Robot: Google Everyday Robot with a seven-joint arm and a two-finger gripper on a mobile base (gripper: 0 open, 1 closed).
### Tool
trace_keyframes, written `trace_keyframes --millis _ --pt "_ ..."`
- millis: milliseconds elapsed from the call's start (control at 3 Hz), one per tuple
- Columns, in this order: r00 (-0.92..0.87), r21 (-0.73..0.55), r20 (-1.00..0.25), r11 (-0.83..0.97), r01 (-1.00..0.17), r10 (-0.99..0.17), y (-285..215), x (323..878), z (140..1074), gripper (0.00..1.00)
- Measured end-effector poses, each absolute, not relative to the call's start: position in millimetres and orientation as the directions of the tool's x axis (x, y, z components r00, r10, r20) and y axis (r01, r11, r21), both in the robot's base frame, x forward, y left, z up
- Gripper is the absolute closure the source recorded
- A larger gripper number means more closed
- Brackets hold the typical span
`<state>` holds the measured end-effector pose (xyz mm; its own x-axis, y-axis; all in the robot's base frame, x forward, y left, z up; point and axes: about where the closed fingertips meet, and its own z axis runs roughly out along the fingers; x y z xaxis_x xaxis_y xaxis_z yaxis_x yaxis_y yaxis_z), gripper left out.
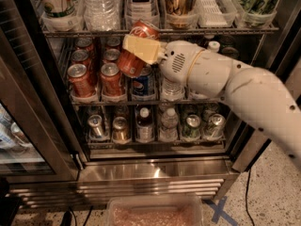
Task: Pick pepsi can from top shelf of fridge
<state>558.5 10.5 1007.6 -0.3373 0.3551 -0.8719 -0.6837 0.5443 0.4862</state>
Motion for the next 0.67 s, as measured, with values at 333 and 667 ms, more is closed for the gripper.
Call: trace_keyframes --millis 333,667 --pt "-0.382 0.492 -0.871 0.54 -0.683 0.31 10.5 554.8 1000.3 1.0" --pt "-0.385 0.495 -0.869 0.533 -0.687 0.31 11.8 556.2 1002.0 1.0"
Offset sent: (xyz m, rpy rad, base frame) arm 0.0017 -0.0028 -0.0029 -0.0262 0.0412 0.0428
